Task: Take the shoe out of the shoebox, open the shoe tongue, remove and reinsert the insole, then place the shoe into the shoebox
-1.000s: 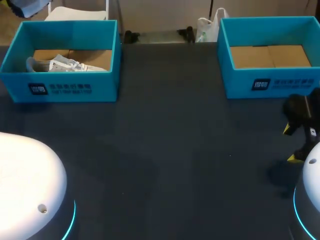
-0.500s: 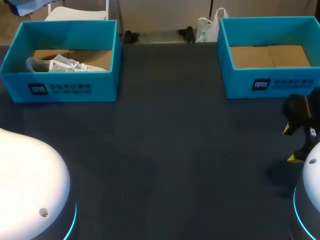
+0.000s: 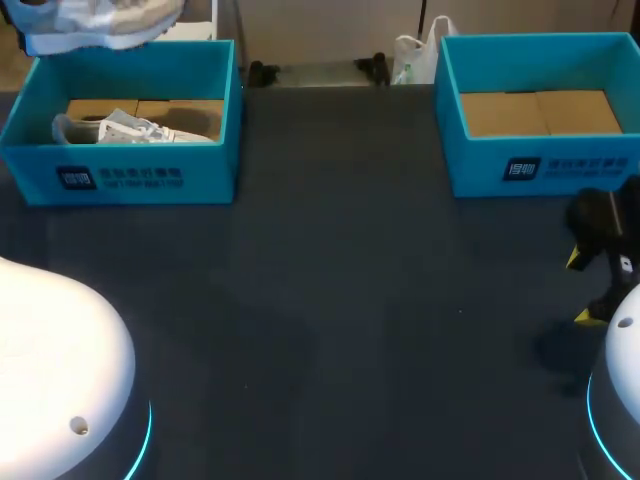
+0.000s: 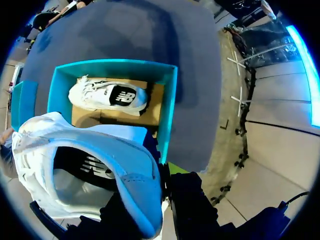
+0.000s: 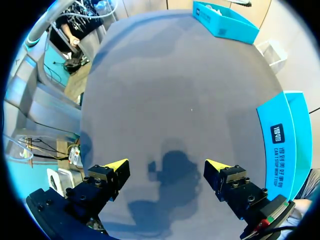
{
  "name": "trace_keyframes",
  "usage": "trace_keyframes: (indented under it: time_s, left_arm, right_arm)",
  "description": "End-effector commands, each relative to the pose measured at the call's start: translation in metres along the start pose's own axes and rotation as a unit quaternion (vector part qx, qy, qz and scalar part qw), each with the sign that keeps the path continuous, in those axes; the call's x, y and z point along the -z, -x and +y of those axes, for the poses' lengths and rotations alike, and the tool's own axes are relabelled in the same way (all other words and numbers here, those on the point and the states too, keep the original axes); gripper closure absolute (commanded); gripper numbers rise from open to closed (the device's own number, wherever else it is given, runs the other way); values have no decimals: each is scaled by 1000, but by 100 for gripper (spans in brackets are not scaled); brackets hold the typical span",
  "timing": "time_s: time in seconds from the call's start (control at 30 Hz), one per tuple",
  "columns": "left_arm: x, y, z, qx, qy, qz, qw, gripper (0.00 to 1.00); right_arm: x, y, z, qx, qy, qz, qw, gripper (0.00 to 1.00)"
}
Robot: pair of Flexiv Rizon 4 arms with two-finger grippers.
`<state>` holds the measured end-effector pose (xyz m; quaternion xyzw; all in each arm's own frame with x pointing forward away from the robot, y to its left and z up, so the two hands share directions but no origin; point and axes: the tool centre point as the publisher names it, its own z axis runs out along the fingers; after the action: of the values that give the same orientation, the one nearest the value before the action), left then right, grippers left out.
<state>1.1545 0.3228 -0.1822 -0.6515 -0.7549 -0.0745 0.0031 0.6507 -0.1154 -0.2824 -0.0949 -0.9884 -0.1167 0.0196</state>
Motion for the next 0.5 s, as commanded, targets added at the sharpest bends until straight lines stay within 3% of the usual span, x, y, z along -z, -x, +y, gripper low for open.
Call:
trace_keyframes:
  time_s: [0.03,0.13,0.5]
  left_arm:
    - [-18,11,-7,1,9,6,1000,100]
    - [-25,13,1,-2,6,9,1000,100]
    - [-25,13,1,-2,6,9,1000,100]
  right_arm:
    - [-1,-1,0,-1,-1,-1,1000,0]
    - [-1,-1,0,-1,-1,-1,1000,0]
    - [-1,-1,0,-1,-1,-1,1000,0]
